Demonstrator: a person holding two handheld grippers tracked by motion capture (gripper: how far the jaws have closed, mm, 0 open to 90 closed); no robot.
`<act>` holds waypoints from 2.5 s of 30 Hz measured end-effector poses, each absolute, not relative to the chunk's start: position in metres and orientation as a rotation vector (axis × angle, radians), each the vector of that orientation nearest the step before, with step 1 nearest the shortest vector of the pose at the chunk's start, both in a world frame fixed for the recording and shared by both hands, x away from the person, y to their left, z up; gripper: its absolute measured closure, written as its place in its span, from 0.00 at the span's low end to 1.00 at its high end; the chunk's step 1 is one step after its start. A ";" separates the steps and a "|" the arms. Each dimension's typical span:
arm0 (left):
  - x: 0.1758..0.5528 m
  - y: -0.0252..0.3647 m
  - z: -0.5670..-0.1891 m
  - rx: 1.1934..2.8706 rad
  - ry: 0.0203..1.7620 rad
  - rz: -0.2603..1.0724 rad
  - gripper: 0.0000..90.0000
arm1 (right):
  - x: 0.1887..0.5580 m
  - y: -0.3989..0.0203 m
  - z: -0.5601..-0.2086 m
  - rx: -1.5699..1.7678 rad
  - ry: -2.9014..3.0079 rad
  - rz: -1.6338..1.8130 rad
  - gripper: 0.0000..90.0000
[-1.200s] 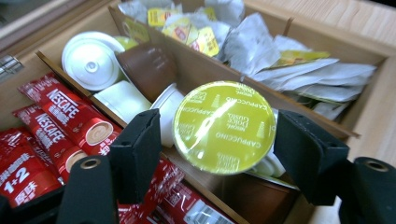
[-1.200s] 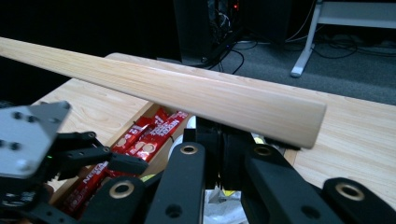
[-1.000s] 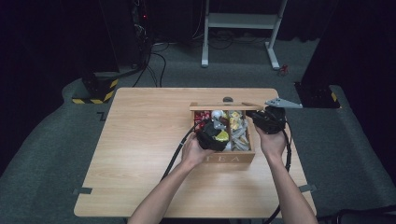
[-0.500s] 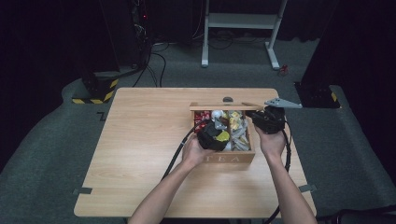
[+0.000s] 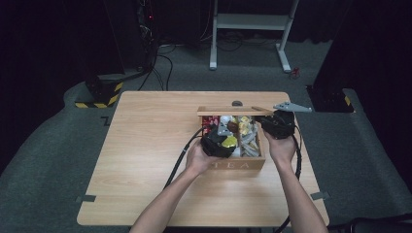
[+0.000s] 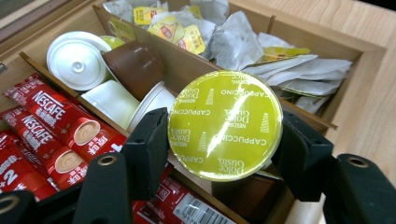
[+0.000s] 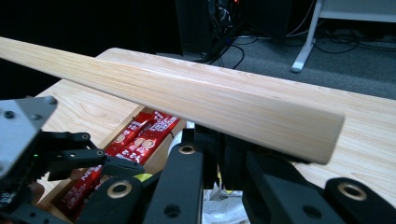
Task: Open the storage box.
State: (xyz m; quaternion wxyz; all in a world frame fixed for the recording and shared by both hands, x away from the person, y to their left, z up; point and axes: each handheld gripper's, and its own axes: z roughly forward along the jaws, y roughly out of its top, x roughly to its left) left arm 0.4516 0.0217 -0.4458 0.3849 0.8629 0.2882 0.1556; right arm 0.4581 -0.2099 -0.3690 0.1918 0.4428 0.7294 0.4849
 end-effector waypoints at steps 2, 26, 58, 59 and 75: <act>0.450 0.023 -0.444 2.183 0.726 0.402 0.45 | 0.458 -0.211 -0.369 1.239 2.046 1.370 0.97; 0.429 0.061 -0.433 2.122 0.743 0.405 0.45 | 0.462 -0.203 -0.370 1.280 2.051 1.388 0.98; 0.419 0.151 -0.404 1.938 0.909 0.477 0.45 | 0.457 -0.184 -0.373 1.205 2.087 1.411 0.98; 0.419 0.154 -0.403 1.933 0.917 0.476 0.45 | 0.457 -0.183 -0.373 1.204 2.091 1.406 0.98; 0.417 0.181 -0.398 1.909 0.994 0.531 0.45 | 0.450 -0.185 -0.378 1.168 2.093 1.408 0.99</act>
